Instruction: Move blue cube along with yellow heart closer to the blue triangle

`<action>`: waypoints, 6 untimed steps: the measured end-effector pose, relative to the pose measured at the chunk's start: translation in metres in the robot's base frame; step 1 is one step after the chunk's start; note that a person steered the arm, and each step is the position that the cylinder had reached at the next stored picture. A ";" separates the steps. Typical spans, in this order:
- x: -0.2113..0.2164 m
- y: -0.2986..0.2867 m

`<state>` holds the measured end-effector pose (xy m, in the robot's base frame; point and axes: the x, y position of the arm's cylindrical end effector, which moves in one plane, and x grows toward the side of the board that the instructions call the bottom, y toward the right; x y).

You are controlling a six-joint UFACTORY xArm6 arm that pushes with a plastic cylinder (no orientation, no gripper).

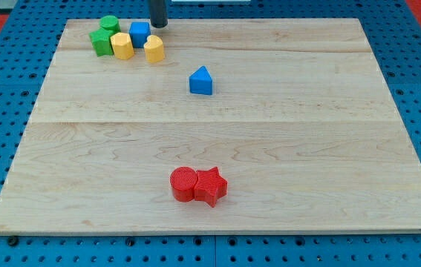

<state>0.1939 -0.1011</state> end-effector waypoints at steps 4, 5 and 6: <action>0.074 -0.013; 0.104 -0.005; 0.141 0.012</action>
